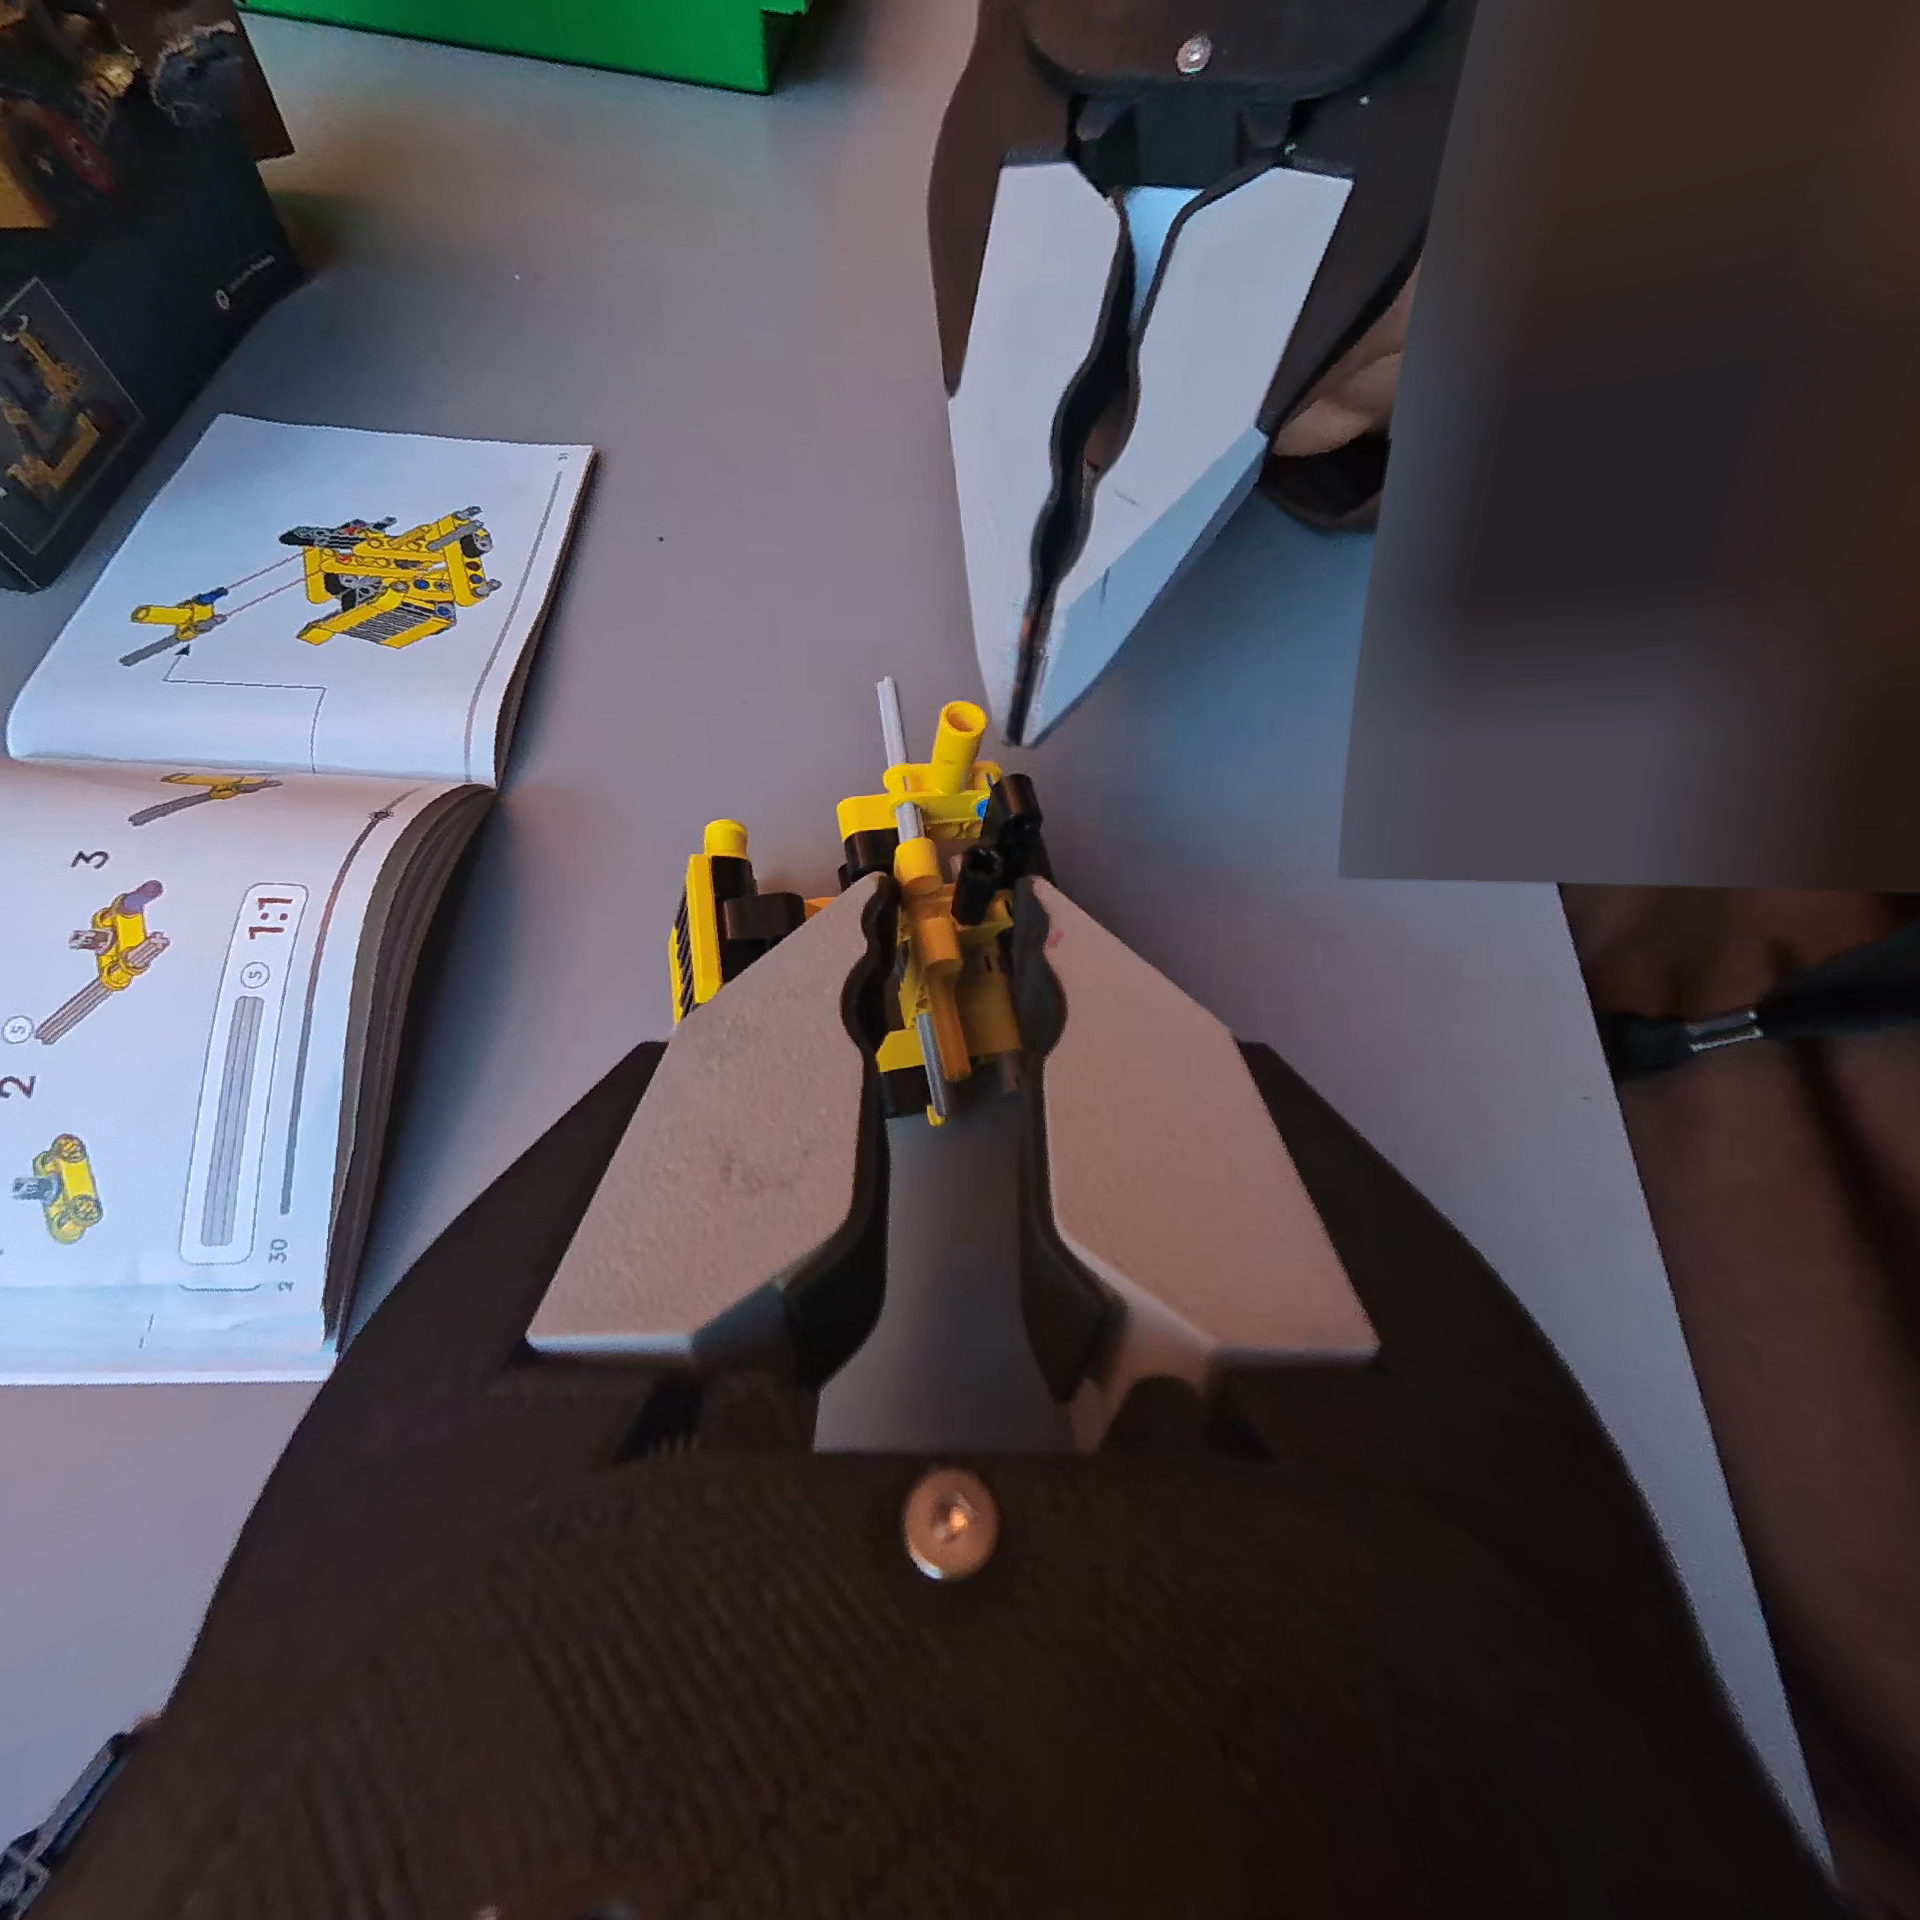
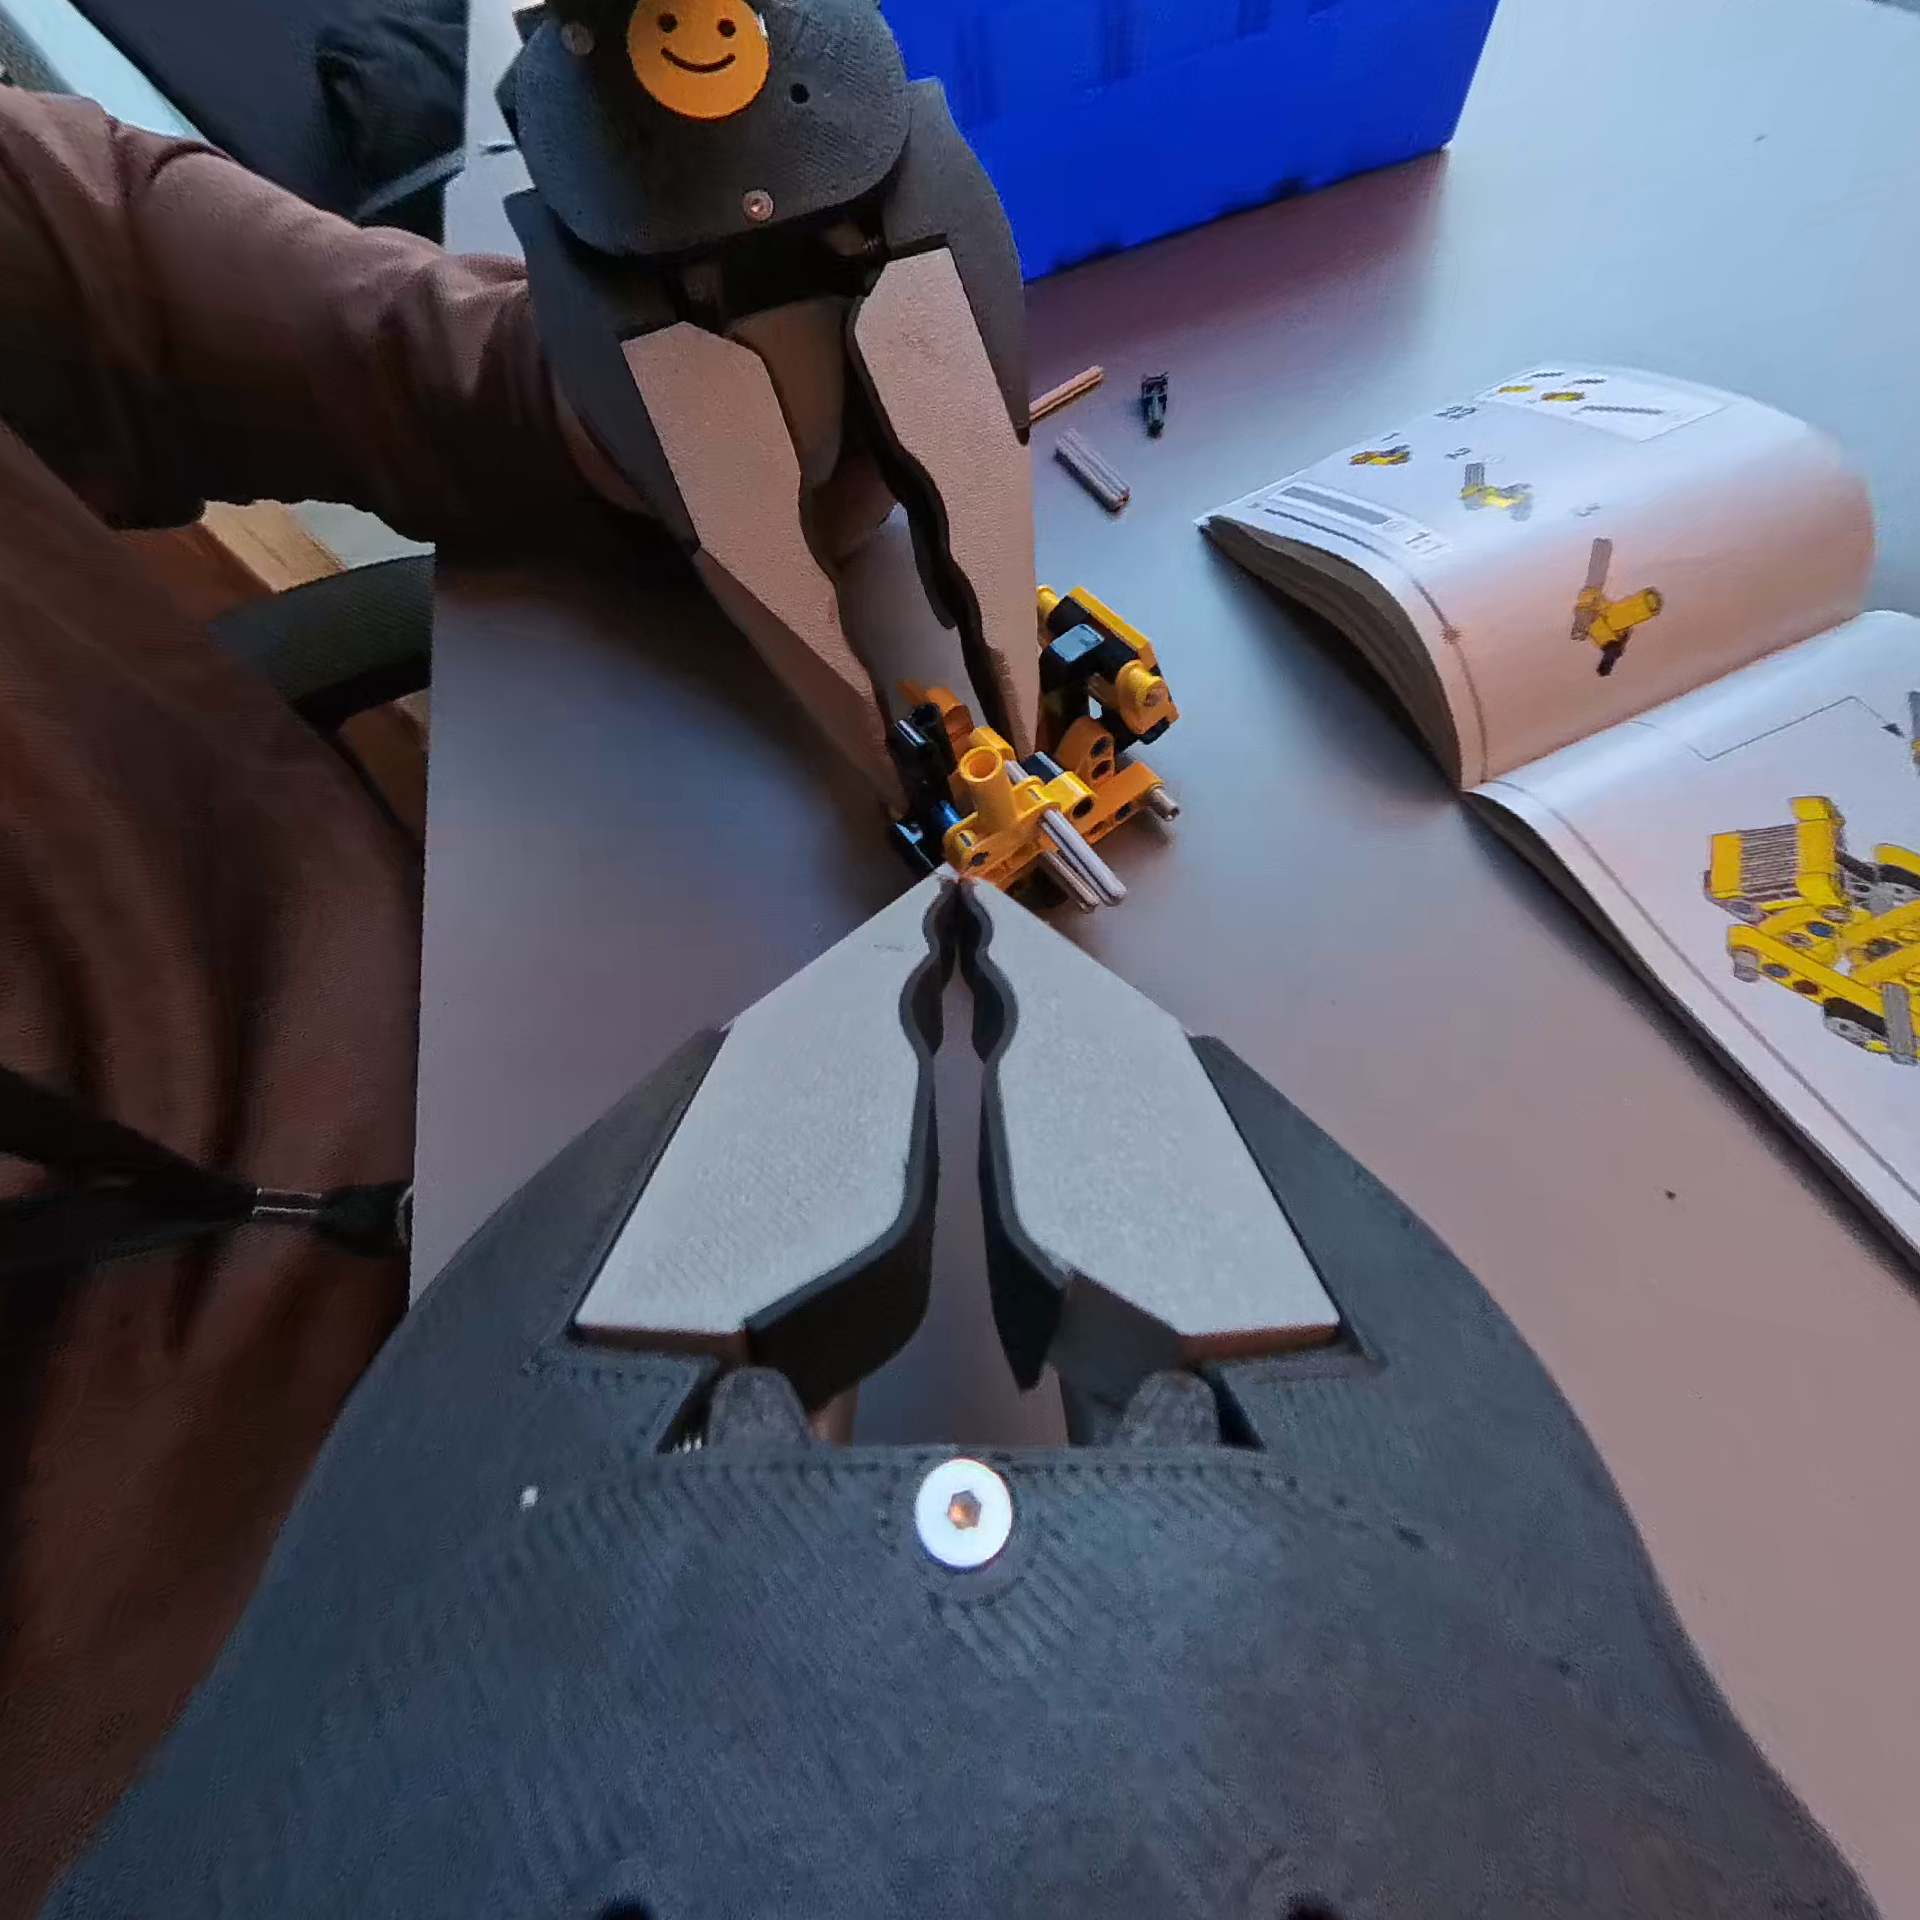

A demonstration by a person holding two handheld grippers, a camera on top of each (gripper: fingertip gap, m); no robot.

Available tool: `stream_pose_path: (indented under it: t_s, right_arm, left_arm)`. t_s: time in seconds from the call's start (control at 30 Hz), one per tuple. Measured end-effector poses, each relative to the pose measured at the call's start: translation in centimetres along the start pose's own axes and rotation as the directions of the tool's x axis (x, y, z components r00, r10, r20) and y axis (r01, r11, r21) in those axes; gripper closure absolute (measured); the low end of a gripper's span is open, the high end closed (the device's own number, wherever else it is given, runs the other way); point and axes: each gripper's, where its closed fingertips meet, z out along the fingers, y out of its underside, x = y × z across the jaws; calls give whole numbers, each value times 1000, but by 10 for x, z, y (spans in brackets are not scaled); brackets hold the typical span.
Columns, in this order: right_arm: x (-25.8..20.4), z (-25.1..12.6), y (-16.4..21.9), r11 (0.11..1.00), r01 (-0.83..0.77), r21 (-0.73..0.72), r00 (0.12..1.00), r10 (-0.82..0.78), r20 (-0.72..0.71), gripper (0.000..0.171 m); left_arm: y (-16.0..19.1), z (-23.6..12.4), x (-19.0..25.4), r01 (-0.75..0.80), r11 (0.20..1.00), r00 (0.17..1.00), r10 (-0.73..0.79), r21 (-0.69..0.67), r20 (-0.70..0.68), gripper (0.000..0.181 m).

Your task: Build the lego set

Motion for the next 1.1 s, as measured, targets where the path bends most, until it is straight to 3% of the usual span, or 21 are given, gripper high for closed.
stream_pose_path:
  t_s: [0.23, 0.87, 1.0, 1.1]
  right_arm:
    - [-2, 4, -2, 1000, 4, -11, 998, -3, 69, 171]
    - [2, 8, -2, 998, 55, -25, 997, -54, 49, 171]
    - [-24, 14, -1, 996, 86, -32, 978, -78, 191, 171]
    - [-11, 11, -5, 981, 192, -34, 980, -190, 56, 171]
  left_arm:
    - [0, 0, 1, 7, 1000, 1000, -7, -1, -16, 162]
    - [1, -1, 2, 16, 1000, 1000, -16, -2, -27, 162]
    - [-1, 2, 1, 37, 999, 999, -37, -1, -25, 161]
    - [-2, 4, 4, -20, 1000, 1000, 20, -1, -1, 162]
